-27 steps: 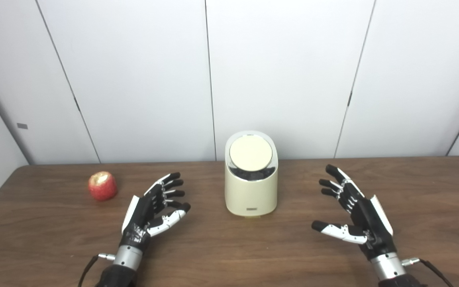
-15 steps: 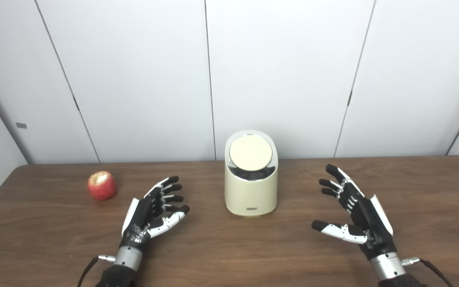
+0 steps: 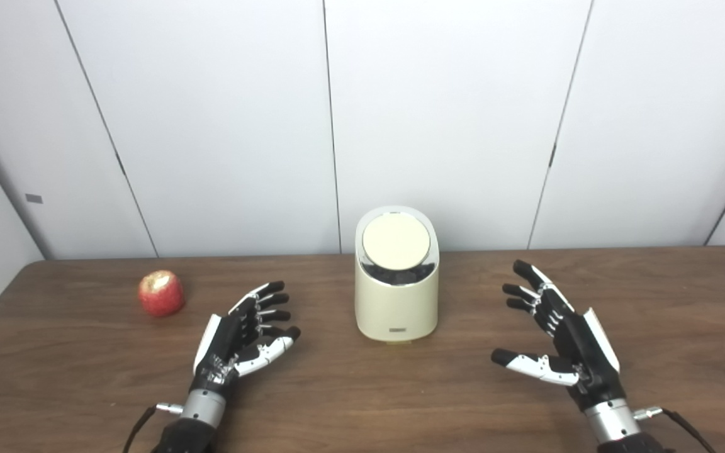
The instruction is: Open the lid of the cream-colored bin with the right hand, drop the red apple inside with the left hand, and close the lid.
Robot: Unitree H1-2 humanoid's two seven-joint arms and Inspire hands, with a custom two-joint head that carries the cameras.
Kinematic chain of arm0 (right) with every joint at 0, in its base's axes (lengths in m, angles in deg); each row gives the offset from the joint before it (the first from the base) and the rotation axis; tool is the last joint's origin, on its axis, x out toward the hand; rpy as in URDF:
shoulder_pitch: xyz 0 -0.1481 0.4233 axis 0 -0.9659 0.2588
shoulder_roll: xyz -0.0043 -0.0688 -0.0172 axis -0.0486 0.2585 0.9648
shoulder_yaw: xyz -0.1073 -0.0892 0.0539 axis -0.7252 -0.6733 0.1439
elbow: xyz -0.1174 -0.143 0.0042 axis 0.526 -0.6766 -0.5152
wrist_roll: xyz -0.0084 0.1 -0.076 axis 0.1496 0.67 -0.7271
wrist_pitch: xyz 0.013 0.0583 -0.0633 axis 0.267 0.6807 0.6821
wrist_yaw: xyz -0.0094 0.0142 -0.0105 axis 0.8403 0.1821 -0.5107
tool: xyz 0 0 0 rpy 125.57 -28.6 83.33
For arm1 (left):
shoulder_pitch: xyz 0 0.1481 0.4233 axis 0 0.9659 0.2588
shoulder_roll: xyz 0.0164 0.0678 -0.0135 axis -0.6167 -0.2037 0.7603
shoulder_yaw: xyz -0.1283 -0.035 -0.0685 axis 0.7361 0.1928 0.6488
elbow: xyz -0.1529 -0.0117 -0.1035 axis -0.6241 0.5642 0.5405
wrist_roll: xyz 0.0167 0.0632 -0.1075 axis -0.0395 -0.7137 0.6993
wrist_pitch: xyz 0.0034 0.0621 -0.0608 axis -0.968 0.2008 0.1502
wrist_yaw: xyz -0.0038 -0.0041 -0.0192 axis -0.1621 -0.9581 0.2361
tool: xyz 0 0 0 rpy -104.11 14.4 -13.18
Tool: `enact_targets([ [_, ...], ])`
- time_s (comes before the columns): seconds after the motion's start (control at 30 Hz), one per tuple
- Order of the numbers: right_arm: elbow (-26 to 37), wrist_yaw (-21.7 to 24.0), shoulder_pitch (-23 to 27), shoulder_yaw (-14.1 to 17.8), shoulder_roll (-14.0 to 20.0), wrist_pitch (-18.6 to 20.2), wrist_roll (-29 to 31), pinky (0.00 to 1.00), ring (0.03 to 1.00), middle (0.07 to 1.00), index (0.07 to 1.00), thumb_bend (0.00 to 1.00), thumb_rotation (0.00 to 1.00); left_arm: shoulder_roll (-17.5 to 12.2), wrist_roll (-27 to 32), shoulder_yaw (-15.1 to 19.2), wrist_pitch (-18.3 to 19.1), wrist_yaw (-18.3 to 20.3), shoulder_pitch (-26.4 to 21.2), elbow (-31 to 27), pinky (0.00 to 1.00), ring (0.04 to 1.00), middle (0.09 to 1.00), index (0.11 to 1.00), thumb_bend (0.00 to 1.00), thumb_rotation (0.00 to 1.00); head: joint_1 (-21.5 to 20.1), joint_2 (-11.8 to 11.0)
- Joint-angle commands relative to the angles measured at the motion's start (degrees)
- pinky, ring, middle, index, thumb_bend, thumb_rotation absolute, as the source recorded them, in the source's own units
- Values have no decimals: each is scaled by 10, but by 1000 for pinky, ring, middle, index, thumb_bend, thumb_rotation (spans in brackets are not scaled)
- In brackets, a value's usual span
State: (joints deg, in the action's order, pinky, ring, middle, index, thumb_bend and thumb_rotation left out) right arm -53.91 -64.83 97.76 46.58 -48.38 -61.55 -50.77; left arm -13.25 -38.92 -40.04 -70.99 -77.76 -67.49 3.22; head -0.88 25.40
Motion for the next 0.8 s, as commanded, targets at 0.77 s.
enact_targets([
  [0.77,187,21,104,-70,31,340,-158,726,855,920,945,742,393,15,0,-11,-35,-16,53,58,594,718,790,825,543,63,-11,1],
])
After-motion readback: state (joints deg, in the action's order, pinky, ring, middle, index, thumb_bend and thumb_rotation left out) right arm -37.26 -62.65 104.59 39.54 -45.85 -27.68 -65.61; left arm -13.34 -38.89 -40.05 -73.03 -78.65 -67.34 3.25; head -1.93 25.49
